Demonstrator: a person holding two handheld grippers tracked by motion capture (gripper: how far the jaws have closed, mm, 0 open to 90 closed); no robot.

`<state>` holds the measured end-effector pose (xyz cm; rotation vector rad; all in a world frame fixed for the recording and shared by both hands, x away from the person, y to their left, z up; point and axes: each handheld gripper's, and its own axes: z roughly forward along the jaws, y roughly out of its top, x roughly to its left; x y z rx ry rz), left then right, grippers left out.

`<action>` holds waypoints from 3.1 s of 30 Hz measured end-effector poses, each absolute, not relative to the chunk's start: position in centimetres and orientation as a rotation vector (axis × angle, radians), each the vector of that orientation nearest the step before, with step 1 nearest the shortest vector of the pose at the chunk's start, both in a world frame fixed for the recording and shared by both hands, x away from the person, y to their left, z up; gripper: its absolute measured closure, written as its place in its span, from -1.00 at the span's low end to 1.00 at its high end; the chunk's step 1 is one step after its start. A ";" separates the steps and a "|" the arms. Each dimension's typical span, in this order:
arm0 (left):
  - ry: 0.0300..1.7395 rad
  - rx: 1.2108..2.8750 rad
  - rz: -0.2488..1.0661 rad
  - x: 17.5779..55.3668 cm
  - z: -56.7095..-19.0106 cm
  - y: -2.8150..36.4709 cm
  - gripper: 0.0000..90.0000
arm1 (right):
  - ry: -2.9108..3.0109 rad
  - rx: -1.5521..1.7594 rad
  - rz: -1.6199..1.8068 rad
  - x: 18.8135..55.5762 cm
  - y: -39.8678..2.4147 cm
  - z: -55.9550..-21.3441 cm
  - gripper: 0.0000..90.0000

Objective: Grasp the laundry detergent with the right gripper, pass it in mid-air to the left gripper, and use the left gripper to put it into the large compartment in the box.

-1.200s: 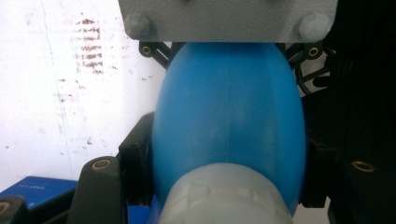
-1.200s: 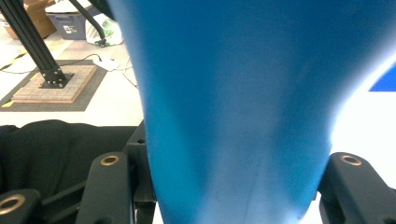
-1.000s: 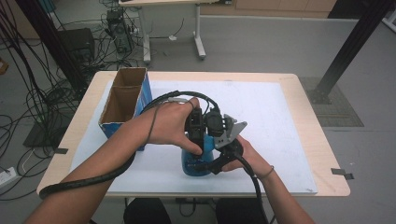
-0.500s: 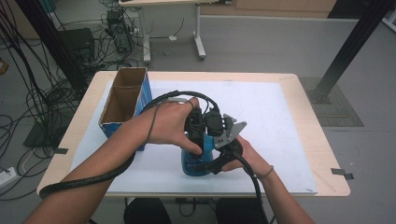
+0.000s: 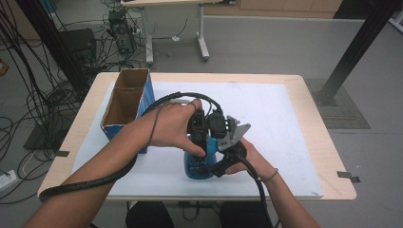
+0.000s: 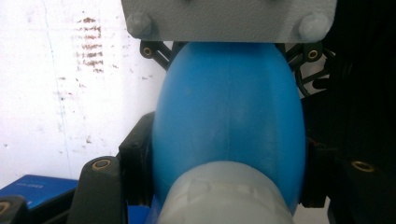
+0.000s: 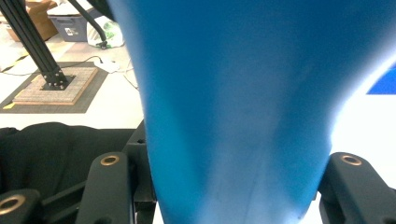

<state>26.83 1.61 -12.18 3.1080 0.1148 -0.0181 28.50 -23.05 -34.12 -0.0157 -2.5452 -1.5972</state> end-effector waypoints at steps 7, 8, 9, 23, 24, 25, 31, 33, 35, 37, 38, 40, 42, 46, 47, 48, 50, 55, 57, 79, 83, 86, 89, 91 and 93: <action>0.118 3.114 -0.024 26.9 -12.2 1.5 -0.16 | -2.544 -0.015 -1.595 28.5 -23.0 -34.1 -0.07; 0.118 3.115 -0.025 26.9 -12.2 1.5 -0.16 | -2.544 -0.015 -1.595 28.5 -23.0 -34.1 -0.07; 0.118 3.115 -0.023 26.9 -12.2 1.5 -0.16 | -2.544 -0.014 -1.594 28.5 -23.0 -34.1 -0.07; 0.130 3.116 -0.009 26.8 -11.9 1.6 -0.16 | -2.545 -0.017 -1.608 28.4 -22.9 -34.1 -0.08; 0.133 3.114 -0.007 26.8 -11.9 1.6 -0.16 | -2.547 -0.019 -1.616 28.3 -23.0 -34.1 -0.09; 0.139 3.113 -0.008 26.8 -11.8 1.6 -0.16 | -2.545 -0.025 -1.624 28.2 -23.0 -34.2 -0.09; 0.156 3.107 -0.024 27.0 -11.8 1.8 -0.16 | -2.549 -0.058 -1.667 27.7 -23.4 -34.2 -0.34; 0.155 3.108 -0.031 27.0 -11.8 1.8 -0.16 | -2.536 -0.075 -1.676 27.6 -23.6 -34.3 -0.43; 0.156 3.111 -0.037 27.1 -11.8 1.8 -0.16 | -2.537 -0.111 -1.678 27.4 -23.7 -34.3 -0.52; 0.162 3.112 -0.040 27.2 -11.8 1.8 -0.16 | -2.537 -0.132 -1.681 27.3 -23.9 -34.4 -0.62; 0.165 3.114 -0.037 27.2 -11.8 1.8 -0.16 | -2.538 -0.138 -1.675 27.3 -23.9 -34.4 -0.66; 0.168 3.113 -0.030 27.2 -11.7 1.8 -0.16 | -2.538 -0.161 -1.672 27.2 -24.0 -34.4 -0.75; 0.176 3.113 -0.028 27.2 -11.7 1.9 -0.16 | -2.542 -0.170 -1.668 27.3 -24.0 -34.5 -0.82; 0.194 3.110 -0.037 27.4 -11.6 2.1 -0.16 | -2.540 -0.170 -1.668 27.3 -24.3 -34.7 -0.88; 0.196 3.109 -0.039 27.4 -11.6 2.1 -0.16 | -2.542 -0.173 -1.666 27.3 -24.3 -34.8 -0.88; 0.200 3.111 -0.039 27.4 -11.6 2.1 -0.16 | -2.547 -0.174 -1.662 27.2 -24.4 -34.7 -0.89; 0.203 3.113 -0.039 27.4 -11.6 2.0 -0.16 | -2.555 -0.175 -1.658 27.2 -24.4 -34.7 -0.89; 0.215 3.111 -0.039 27.5 -11.4 2.2 -0.16 | -2.567 -0.185 -1.663 27.1 -24.9 -34.7 -0.90; 0.224 3.109 -0.048 27.7 -11.3 2.3 -0.16 | -2.579 -0.196 -1.659 27.0 -25.2 -34.6 -0.90; 0.412 3.065 -0.017 28.5 -8.8 2.9 -0.16 | -2.635 -0.371 -1.682 25.1 -28.4 -35.1 -0.91; 0.498 3.050 0.003 28.9 -7.9 3.1 -0.16 | -2.641 -0.403 -1.686 24.8 -29.0 -35.5 -0.92; 0.587 3.031 0.024 29.3 -7.1 3.4 -0.16 | -2.641 -0.437 -1.692 24.5 -29.4 -35.8 -0.92; 0.672 3.009 0.045 29.7 -6.2 3.7 -0.16 | -2.640 -0.464 -1.699 24.2 -29.8 -35.9 -0.92; 0.712 3.002 0.060 29.9 -5.7 4.0 -0.16 | -2.642 -0.481 -1.703 24.1 -29.9 -35.9 -0.92; 0.776 2.982 0.063 30.2 -5.2 4.5 -0.16 | -2.645 -0.499 -1.707 24.0 -30.1 -35.9 -0.92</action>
